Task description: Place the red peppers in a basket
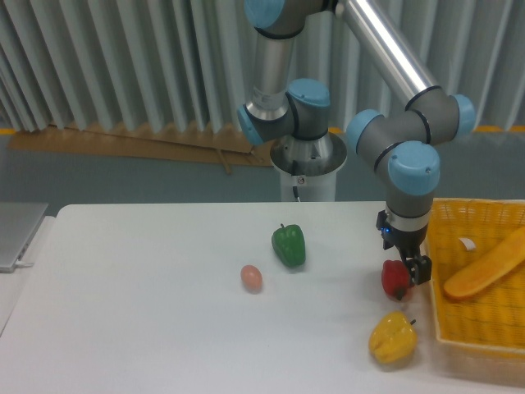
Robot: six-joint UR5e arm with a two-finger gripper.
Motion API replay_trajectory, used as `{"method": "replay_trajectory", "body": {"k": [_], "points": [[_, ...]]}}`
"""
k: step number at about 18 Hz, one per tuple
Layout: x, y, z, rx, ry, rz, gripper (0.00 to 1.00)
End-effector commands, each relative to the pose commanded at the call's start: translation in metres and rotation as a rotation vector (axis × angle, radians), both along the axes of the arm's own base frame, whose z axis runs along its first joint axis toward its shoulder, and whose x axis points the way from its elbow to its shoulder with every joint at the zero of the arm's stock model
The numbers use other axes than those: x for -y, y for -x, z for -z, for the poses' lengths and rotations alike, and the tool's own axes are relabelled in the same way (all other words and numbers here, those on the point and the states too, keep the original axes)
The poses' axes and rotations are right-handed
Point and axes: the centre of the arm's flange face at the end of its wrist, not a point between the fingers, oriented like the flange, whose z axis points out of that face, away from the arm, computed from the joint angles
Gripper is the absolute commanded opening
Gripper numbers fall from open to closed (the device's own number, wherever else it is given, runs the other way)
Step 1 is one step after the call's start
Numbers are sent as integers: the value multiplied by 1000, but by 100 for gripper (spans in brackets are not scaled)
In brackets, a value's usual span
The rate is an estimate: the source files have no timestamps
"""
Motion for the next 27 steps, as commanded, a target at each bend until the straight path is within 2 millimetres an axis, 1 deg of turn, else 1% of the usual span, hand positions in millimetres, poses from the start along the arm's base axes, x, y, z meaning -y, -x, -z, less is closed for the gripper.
{"method": "replay_trajectory", "body": {"k": [2, 4, 6, 10, 13, 17, 20, 22, 24, 27], "points": [[2, -1, 5, 4, 15, 2, 100], [-3, -4, 10, 7, 26, 12, 100], [-2, -5, 16, 15, 33, 11, 100], [4, -12, 30, 40, 55, 12, 100], [10, -14, 38, 53, 66, 6, 100], [12, -10, 38, 34, 76, 4, 100], [15, -5, 34, 25, 78, -2, 100], [15, -5, 33, 19, 83, -3, 83], [16, -4, 34, 13, 91, -8, 69], [14, -3, 33, 7, 88, -10, 69]]}}
